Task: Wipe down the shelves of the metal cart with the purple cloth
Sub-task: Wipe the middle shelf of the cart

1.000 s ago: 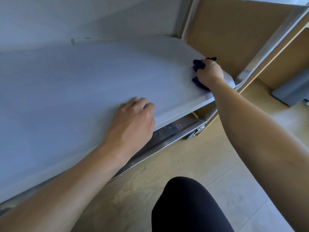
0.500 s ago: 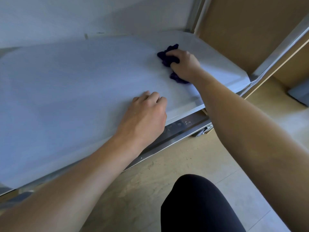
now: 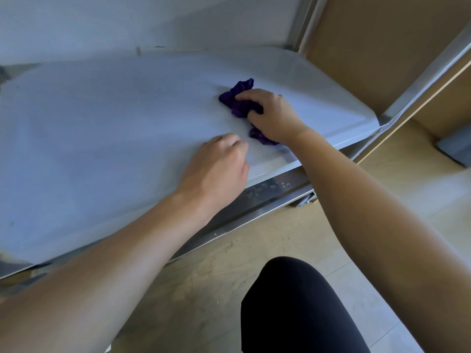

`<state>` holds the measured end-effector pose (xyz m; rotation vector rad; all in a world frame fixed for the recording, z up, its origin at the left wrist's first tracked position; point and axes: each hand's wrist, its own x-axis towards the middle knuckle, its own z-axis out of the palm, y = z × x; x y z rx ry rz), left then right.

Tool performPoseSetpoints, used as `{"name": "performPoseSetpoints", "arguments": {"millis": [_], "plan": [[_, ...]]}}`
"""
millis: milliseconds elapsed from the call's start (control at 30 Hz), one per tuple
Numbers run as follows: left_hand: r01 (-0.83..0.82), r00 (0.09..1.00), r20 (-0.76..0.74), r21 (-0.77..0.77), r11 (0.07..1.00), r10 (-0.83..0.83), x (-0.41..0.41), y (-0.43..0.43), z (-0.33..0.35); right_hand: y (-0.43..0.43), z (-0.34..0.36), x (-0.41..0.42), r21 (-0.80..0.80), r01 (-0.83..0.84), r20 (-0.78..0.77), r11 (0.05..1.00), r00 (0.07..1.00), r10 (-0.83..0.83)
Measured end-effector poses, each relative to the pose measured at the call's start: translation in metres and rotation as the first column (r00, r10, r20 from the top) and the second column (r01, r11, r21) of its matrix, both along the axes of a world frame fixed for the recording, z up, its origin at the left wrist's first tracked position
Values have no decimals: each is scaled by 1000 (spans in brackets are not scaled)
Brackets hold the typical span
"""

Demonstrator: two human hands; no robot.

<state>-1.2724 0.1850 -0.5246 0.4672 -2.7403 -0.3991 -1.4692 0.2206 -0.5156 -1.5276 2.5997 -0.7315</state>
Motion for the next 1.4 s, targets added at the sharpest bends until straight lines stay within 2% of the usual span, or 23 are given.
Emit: {"name": "performPoseSetpoints", "arguments": {"millis": [167, 400, 633, 800, 933, 1200, 1400], "plan": [[-71, 997, -2, 26, 997, 71, 22, -10, 3, 0, -3, 2, -50, 26, 35, 998, 999, -24], [-246, 968, -52, 14, 969, 246, 74, -22, 4, -22, -7, 6, -99, 185, 43, 978, 983, -181], [-337, 941, -23, -4, 941, 337, 91, -20, 1, -80, -2, 22, -18, 269, 54, 963, 962, -268], [-307, 951, -36, -46, 951, 306, 100, -28, -3, -118, 2, 47, -5, 154, 92, 988, 984, -153], [-334, 942, -62, -46, 942, 331, 104, -35, -5, -142, 2, 80, 14, -45, 65, 999, 997, 44], [-352, 934, -86, -39, 935, 348, 108, -40, -5, -116, 3, 100, -30, -344, 55, 938, 937, 345], [-349, 936, -32, 71, 934, 352, 113, -46, 5, -99, 0, 90, -62, -319, 99, 946, 941, 324]]}}
